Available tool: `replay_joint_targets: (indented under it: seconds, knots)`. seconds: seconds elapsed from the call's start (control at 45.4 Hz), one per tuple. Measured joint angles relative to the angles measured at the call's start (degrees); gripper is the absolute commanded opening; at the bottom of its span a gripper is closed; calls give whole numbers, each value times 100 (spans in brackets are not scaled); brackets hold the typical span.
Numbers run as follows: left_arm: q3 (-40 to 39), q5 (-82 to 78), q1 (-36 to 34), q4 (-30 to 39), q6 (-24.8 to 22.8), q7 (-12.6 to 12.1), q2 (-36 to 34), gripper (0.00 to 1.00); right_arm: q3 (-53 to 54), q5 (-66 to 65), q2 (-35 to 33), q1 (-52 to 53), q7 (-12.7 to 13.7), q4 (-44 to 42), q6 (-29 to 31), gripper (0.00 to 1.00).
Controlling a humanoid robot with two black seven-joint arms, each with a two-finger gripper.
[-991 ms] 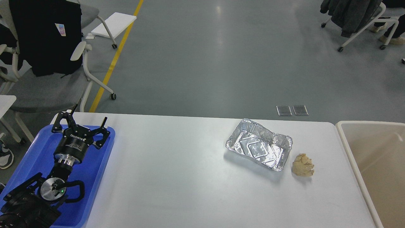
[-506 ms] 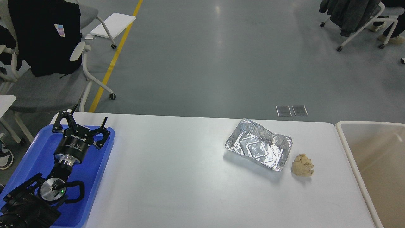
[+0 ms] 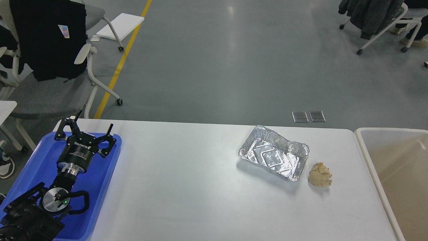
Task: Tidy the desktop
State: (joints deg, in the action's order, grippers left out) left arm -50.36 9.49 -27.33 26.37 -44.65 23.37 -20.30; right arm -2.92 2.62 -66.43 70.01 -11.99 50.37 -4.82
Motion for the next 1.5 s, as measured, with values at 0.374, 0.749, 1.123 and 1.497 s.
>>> replay_joint_targets:
  seconds: [0.374, 0.749, 1.123, 1.497]
  knots:
    - [0, 0, -4, 5, 0, 0, 5, 99, -558, -5, -30, 676, -7, 335, 99, 100]
    - [0, 0, -7, 5, 0, 1, 8, 99, -3956, -638, 1430, 2449, -1, 482, 421, 100]
    - [0, 2, -2, 3, 0, 1, 7, 99, -6637, -867, 3340, 4042, 7, 1034, 1723, 100]
    - [0, 0, 0, 1, 0, 0, 2, 99, -7845, -1027, 4501, 5115, 12, 2665, 2906, 100]
